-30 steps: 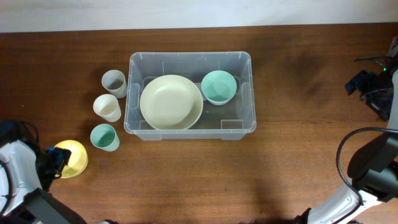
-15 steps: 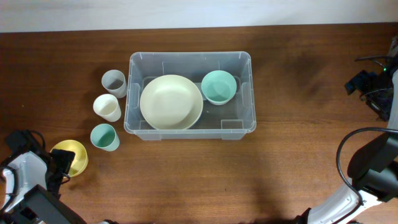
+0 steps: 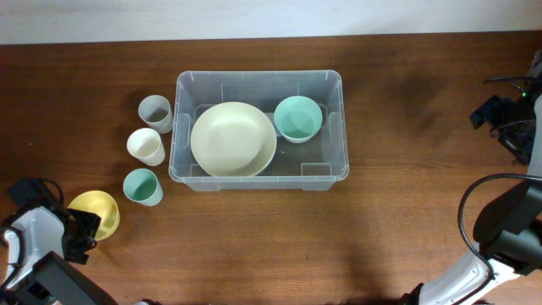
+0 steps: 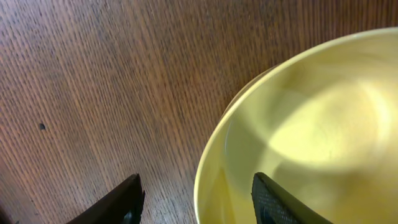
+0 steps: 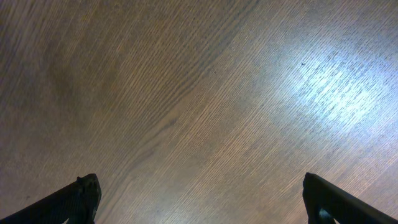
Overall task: Pack container
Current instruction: 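Grasp the yellow bowl rim with the left gripper and lift, then carry the yellow bowl right and lower it onto the mint-green bowl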
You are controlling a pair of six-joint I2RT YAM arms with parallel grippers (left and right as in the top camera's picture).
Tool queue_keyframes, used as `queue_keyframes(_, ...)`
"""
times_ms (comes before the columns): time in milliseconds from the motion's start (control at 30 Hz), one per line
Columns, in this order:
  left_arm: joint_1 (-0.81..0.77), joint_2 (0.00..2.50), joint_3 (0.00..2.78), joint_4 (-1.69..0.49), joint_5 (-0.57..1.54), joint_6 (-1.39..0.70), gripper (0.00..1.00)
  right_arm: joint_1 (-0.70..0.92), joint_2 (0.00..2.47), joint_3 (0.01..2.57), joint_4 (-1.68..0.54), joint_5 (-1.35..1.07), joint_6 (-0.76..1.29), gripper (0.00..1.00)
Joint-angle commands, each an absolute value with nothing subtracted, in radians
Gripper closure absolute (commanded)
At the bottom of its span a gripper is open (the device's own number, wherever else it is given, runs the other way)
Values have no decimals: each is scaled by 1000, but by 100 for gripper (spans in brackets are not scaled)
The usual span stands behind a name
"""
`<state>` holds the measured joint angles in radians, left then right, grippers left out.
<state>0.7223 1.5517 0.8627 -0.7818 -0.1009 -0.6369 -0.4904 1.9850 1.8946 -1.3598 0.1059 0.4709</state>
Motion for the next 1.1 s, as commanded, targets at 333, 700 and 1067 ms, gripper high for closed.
queue_keyframes(333, 728, 1533, 850, -754, -94, -640, 99, -489, 1985, 1893, -1360, 108, 480, 1)
queue_keyframes(700, 807, 1522, 960, -659, -19, -640, 99, -489, 1985, 1893, -1360, 108, 480, 1)
queue_keyframes(1067, 717, 1427, 1383, -582, 367, -561, 99, -489, 1985, 1893, -1360, 108, 480, 1)
